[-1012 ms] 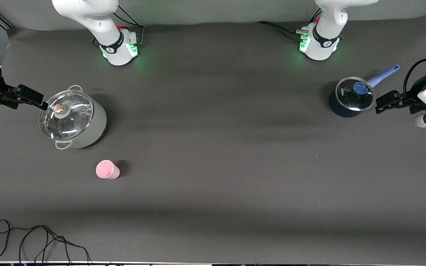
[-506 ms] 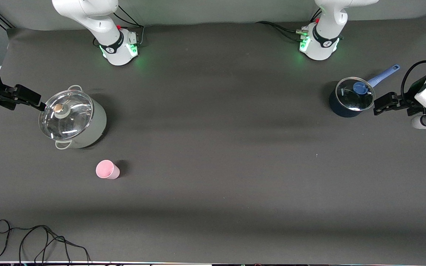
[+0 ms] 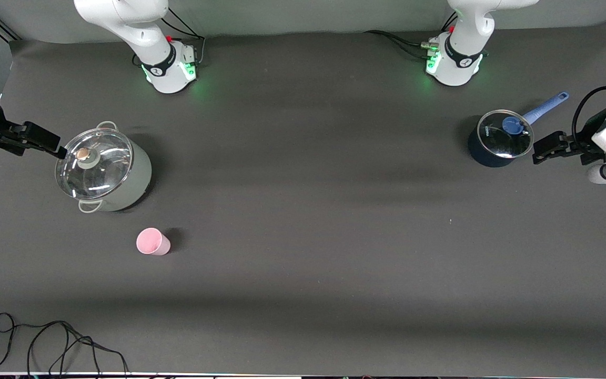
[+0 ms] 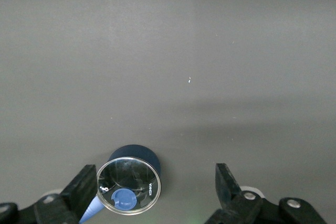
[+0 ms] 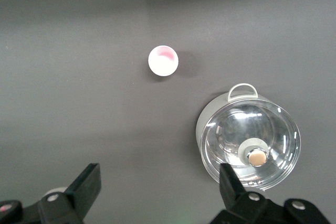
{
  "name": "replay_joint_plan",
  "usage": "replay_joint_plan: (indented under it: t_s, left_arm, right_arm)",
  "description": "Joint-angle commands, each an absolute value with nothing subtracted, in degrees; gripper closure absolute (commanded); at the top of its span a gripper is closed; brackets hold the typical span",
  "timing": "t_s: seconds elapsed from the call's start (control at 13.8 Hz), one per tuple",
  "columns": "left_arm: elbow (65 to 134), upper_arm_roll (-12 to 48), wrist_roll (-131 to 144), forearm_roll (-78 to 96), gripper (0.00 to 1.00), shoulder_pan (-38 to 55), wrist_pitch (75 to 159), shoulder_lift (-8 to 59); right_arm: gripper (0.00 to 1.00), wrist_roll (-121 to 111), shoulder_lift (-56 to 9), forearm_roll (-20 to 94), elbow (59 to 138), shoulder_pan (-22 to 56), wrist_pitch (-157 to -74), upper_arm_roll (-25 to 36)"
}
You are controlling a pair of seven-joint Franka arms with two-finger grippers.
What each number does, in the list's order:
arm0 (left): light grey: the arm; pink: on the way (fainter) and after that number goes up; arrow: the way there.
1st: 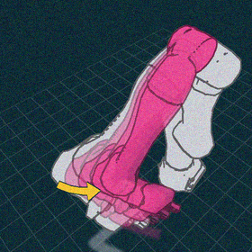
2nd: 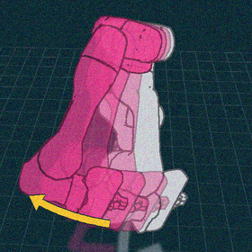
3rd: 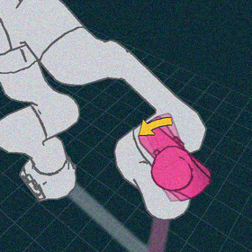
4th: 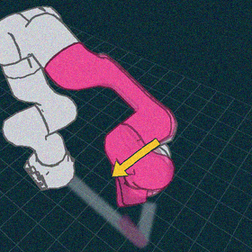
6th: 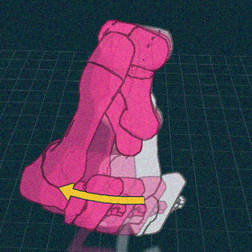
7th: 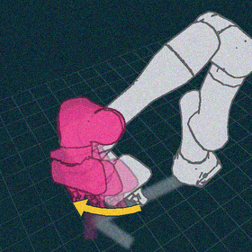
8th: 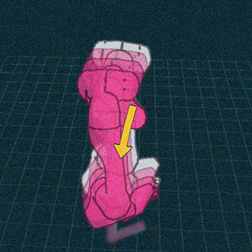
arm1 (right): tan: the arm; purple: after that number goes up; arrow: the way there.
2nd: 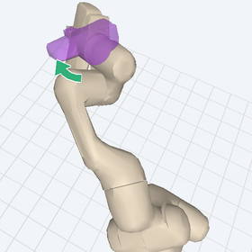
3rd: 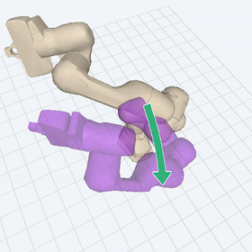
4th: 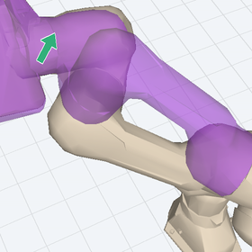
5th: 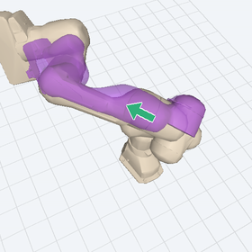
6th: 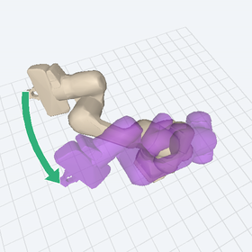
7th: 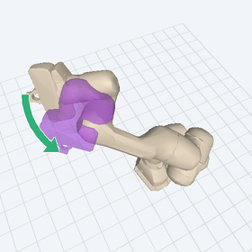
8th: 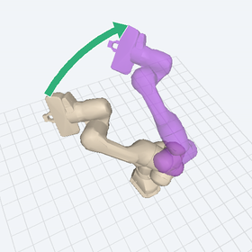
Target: Transfer pink cup from left to right arm
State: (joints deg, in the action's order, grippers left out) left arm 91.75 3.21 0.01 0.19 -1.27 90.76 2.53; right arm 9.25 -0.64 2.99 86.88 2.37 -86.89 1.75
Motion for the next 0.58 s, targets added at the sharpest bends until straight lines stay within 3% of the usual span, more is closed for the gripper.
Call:
replay_joint_plan:
  t_s: [0.0, 0.51]
  left_arm:
    - [92.2, 2.55, -0.7, 0.53, 0.0, -0.62, 90.09, 1.06]
    - [91.76, 2.55, -0.18, 0.18, 0.0, -0.79, 89.65, 1.05]
  right_arm:
    - [0.0, 10.81, -0.62, 2.72, 86.04, 2.55, -86.57, 1.49]
    - [0.0, 10.46, -0.44, 2.72, 86.04, 2.55, -86.4, 1.58]
